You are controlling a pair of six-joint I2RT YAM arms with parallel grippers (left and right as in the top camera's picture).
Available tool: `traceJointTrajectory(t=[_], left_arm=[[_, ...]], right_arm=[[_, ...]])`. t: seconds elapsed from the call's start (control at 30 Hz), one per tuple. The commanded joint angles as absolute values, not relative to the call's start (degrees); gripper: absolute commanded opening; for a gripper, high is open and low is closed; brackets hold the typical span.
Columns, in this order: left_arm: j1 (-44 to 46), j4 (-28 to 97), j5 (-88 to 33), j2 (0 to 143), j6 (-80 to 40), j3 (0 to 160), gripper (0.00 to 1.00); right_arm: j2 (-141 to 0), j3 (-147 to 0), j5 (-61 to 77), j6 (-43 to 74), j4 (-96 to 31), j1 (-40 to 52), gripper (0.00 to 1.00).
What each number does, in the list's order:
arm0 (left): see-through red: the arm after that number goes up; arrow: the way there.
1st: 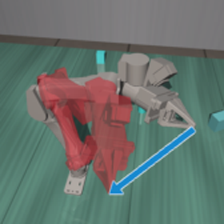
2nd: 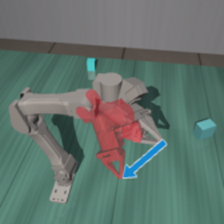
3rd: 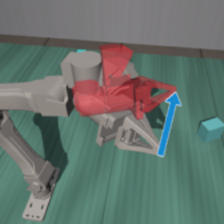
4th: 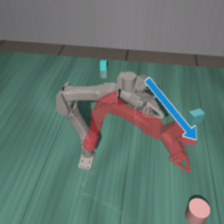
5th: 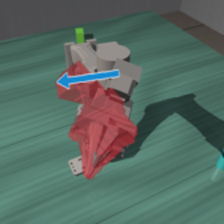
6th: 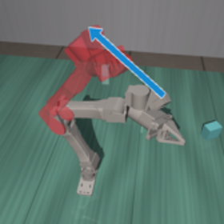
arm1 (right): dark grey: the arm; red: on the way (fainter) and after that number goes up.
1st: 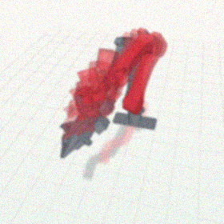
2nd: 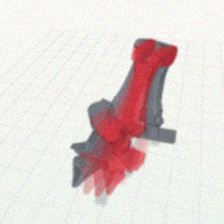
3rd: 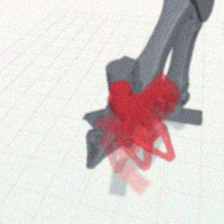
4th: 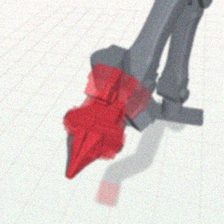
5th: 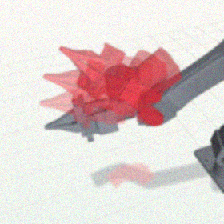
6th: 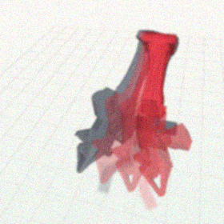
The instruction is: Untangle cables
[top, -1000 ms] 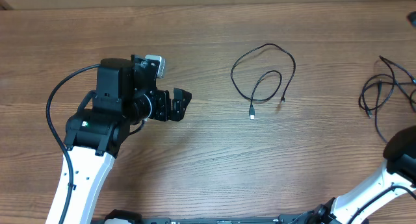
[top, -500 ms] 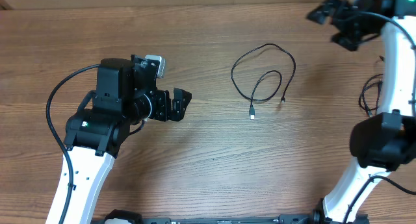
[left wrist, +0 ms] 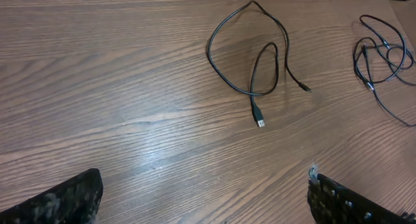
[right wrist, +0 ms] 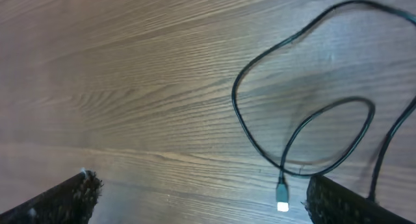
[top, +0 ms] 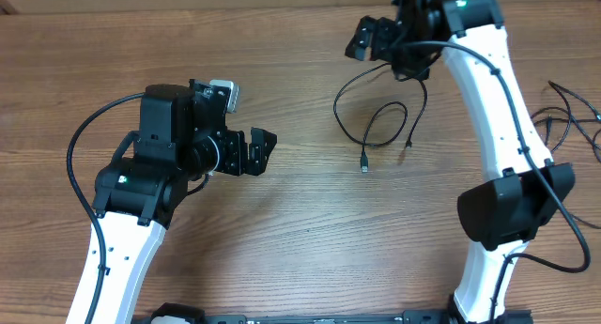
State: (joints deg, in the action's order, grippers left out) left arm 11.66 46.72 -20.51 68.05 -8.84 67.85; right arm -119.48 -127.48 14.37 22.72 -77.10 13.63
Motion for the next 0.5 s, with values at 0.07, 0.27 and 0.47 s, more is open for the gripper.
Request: traceJointTrajectory(t=[0.07,0.27,0.47], left_arm=[[12.03,46.59,-20.10,67.88,-9.02,68.40,1.00],[12.03,46.61,-20.10,67.88,-8.99,68.40,1.00],[12.03,46.61,-20.10,67.88,-9.02,68.40,1.00]], right_arm=[[-119.85,-121.62,7.18,35.99,-74.37,16.86,1.00],[-119.85,-106.59,2.44,48.75,-68.55,17.65,1.00],[-119.85,-94.13,2.61,49.15,-55.83,17.67,1.00]])
